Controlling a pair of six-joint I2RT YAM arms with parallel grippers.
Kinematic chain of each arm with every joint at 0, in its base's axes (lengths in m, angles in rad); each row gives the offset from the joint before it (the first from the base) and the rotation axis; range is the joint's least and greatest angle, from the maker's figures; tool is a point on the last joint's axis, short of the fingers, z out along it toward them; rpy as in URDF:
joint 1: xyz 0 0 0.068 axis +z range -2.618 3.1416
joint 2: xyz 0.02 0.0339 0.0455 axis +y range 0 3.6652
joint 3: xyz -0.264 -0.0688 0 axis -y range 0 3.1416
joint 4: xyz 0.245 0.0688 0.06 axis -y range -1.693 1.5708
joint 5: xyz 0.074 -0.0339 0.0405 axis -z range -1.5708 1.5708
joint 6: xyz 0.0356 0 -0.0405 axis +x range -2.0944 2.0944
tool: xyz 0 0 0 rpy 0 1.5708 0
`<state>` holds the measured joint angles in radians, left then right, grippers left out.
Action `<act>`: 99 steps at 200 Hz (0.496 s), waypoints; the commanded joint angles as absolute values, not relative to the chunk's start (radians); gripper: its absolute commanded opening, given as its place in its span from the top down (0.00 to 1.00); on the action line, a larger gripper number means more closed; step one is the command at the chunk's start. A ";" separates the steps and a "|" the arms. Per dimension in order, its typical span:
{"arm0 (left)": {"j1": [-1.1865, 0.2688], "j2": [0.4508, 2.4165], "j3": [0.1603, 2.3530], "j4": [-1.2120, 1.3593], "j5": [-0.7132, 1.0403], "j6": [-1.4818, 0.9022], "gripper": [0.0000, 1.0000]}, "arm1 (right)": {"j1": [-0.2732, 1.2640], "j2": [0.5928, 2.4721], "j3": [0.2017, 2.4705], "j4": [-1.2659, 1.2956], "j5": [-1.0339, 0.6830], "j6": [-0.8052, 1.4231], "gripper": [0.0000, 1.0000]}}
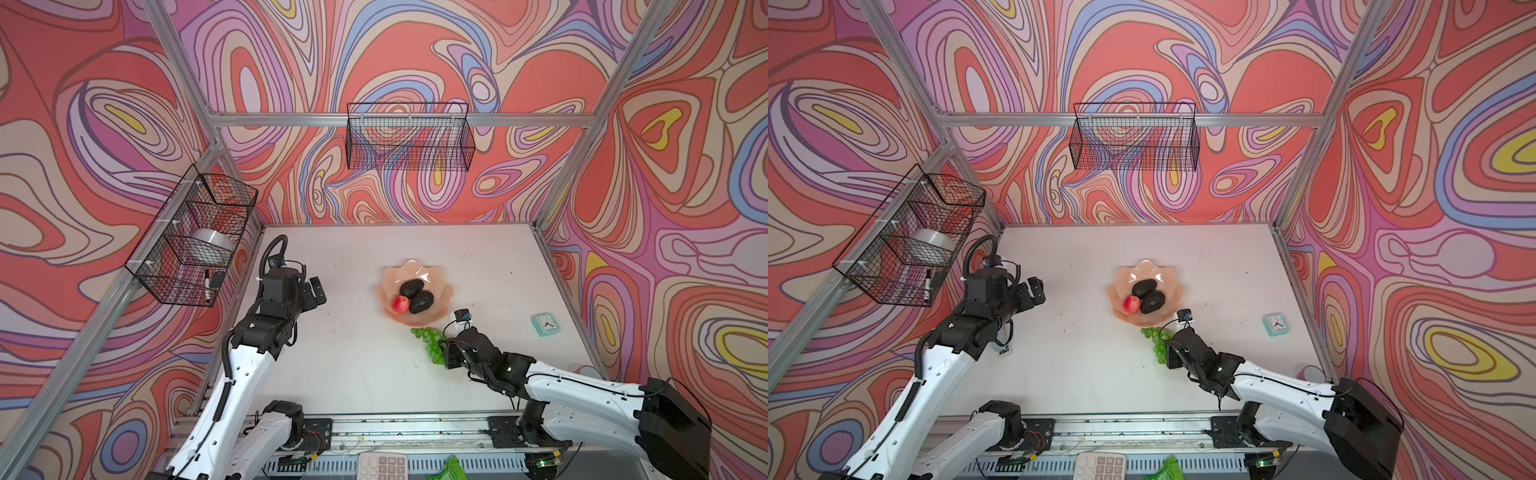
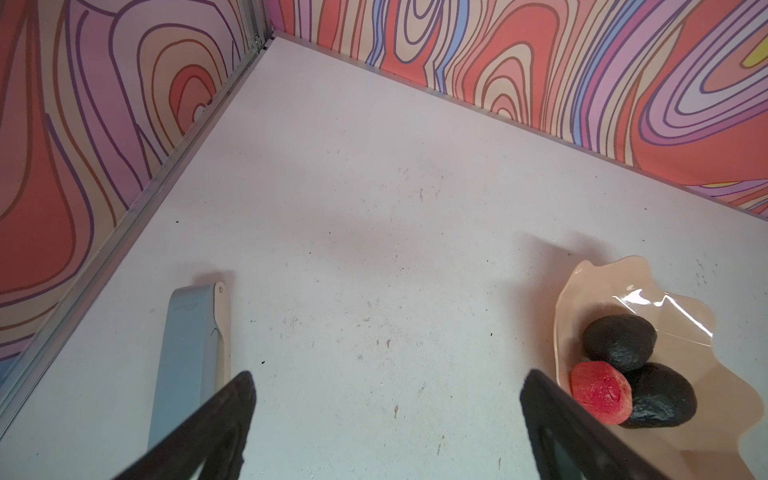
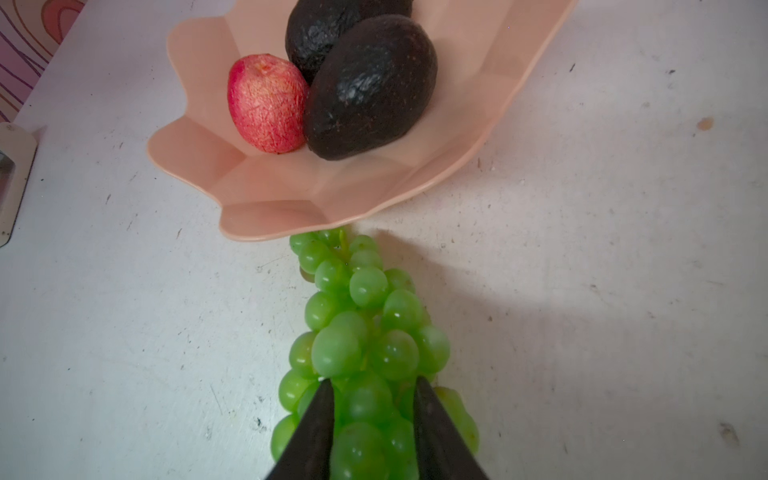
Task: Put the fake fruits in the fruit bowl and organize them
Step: 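Lift the green grapes with the right gripper and carry them over the bowl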
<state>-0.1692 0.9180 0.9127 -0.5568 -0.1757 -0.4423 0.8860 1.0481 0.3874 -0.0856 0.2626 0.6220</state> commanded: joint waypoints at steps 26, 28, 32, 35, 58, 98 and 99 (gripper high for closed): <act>-0.163 0.916 0.905 -0.560 -0.173 -0.453 0.00 | 0.890 1.029 0.441 -0.133 0.282 0.616 0.72; -0.163 0.916 0.904 -0.560 -0.173 -0.453 0.00 | 0.890 1.028 0.442 -0.135 0.283 0.615 0.72; -0.163 0.916 0.905 -0.560 -0.173 -0.452 0.00 | 0.890 1.024 0.447 -0.139 0.286 0.615 0.72; -0.162 0.916 0.905 -0.560 -0.173 -0.451 0.00 | 0.890 1.023 0.449 -0.141 0.286 0.615 0.73; -0.163 0.919 0.905 -0.559 -0.168 -0.453 0.00 | 0.890 1.021 0.467 -0.153 0.286 0.607 0.72; -0.163 0.920 0.905 -0.560 -0.167 -0.454 0.00 | 0.890 1.064 0.470 -0.167 0.286 0.612 0.38; -0.163 0.919 0.905 -0.560 -0.167 -0.454 0.00 | 0.890 1.065 0.469 -0.165 0.284 0.611 0.37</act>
